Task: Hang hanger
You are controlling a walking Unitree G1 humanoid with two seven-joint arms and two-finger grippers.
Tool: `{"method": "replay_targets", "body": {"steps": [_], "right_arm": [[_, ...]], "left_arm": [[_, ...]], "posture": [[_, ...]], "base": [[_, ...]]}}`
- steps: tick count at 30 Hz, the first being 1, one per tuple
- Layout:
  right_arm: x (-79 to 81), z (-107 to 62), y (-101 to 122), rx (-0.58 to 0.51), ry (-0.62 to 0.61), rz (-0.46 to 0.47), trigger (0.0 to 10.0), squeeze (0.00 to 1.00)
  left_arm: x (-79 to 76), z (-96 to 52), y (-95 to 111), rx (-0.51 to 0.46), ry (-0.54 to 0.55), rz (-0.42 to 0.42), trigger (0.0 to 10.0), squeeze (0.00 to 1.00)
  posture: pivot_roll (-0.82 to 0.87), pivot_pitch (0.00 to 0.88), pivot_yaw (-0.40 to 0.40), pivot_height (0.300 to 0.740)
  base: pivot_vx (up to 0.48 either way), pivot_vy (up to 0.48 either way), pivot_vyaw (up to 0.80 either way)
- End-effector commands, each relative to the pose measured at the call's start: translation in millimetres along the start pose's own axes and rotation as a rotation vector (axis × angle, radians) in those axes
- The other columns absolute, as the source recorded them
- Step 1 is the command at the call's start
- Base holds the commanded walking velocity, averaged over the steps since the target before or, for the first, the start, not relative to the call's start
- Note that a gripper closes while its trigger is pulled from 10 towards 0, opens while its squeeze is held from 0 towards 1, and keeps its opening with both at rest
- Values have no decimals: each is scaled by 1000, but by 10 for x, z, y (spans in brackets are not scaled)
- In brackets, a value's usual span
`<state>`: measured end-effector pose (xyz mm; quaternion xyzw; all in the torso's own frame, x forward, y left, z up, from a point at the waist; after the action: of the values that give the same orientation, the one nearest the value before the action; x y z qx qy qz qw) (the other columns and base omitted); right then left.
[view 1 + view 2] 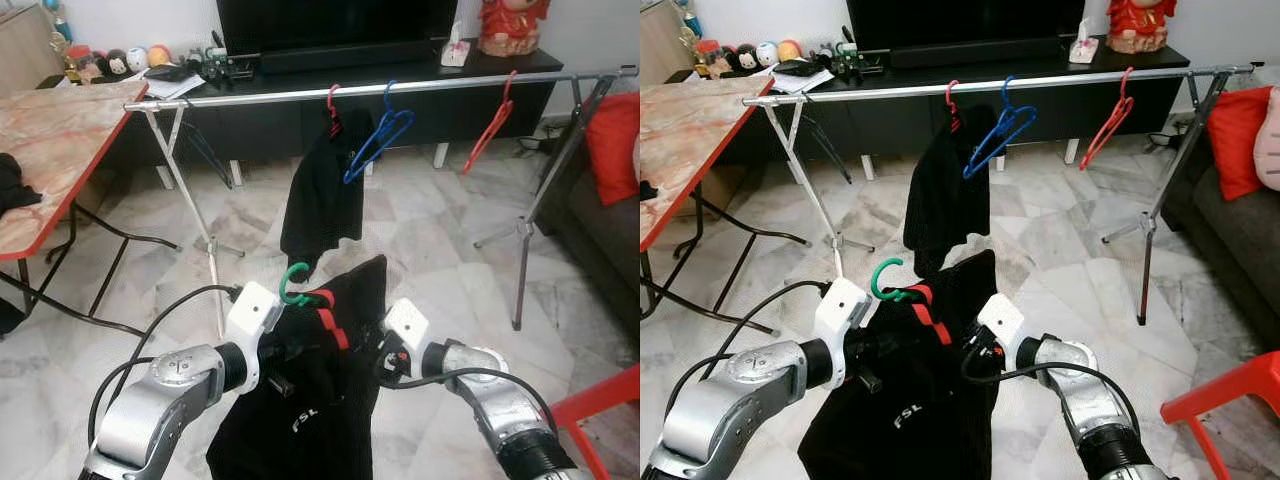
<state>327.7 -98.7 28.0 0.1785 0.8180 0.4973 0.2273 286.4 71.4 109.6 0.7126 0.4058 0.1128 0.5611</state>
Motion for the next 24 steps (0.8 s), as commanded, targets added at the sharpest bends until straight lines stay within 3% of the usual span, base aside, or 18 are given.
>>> {"method": "replay_targets", "body": {"steps": [1, 24], "right_arm": [[2, 33, 32, -8, 2, -8, 0, 0], [-57, 46, 52, -18, -15, -9, 0, 0]], "left_arm": [[-75, -19, 149, -45, -20, 38, 10000, 0], [-97, -5, 207, -68, -25, 32, 10000, 0]], "posture": [[-56, 35, 56, 740], [-54, 35, 49, 740]], "base": [[0, 0, 0], [0, 0, 0]]}}
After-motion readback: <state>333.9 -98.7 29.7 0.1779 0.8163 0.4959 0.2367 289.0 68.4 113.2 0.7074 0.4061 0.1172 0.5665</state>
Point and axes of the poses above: a point about 5 cm out from each wrist's last joint towards the gripper, its own z axis pointing out of the wrist towards the gripper, its own y axis along the axis of the wrist's last joint, x = y × z, the point moved 6 cm from there along z, pointing out of the wrist towards the gripper, and after that the axes turned 9 degrees about -z, right-handed, at the moved point
